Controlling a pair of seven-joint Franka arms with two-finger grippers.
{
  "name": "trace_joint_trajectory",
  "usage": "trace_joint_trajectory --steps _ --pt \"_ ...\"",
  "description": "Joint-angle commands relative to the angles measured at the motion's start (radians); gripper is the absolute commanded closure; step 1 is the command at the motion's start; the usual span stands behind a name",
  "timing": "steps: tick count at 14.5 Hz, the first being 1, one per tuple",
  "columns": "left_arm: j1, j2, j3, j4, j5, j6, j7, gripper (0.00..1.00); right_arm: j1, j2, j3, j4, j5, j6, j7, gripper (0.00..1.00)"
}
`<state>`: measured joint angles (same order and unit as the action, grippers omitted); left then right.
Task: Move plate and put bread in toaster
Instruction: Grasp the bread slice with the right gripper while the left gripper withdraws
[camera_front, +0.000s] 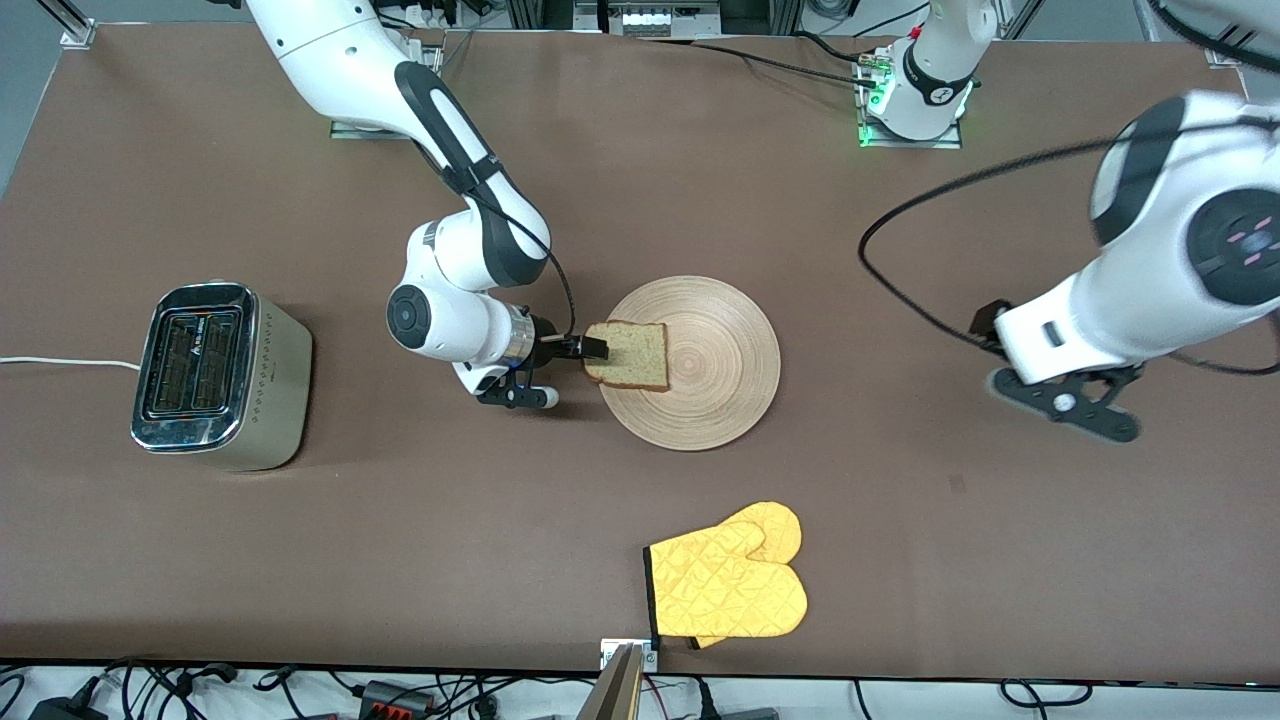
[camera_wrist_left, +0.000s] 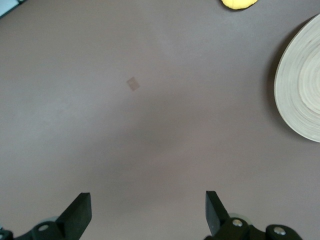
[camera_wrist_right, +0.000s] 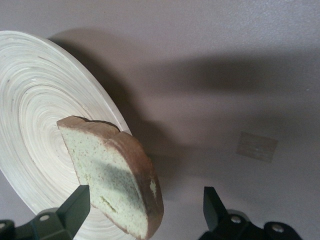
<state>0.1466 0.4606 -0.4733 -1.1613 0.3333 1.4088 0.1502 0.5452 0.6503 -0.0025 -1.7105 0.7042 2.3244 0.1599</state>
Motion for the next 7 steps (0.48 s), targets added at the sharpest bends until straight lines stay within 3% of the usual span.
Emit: trace_joint_trajectory --steps 1,3,5,7 --pt "-0.010 0.015 0.010 0.112 -0.003 -0.099 -0.003 0.00 0.019 0.020 -0.007 0.020 0.031 0.013 0.012 0.04" --pt "-0.021 -0.019 0.068 0.097 -0.092 -0.097 -0.094 0.00 0.019 0.026 -0.007 0.023 0.041 0.013 0.009 0.06" --pt "-0.102 -0.107 0.230 -0.005 -0.215 -0.091 -0.202 0.00 0.019 0.026 -0.008 0.028 0.041 0.006 0.007 0.11" --pt "-0.177 -0.224 0.370 -0.162 -0.269 0.014 -0.199 0.00 0.019 0.026 -0.008 0.028 0.040 0.006 0.006 0.17"
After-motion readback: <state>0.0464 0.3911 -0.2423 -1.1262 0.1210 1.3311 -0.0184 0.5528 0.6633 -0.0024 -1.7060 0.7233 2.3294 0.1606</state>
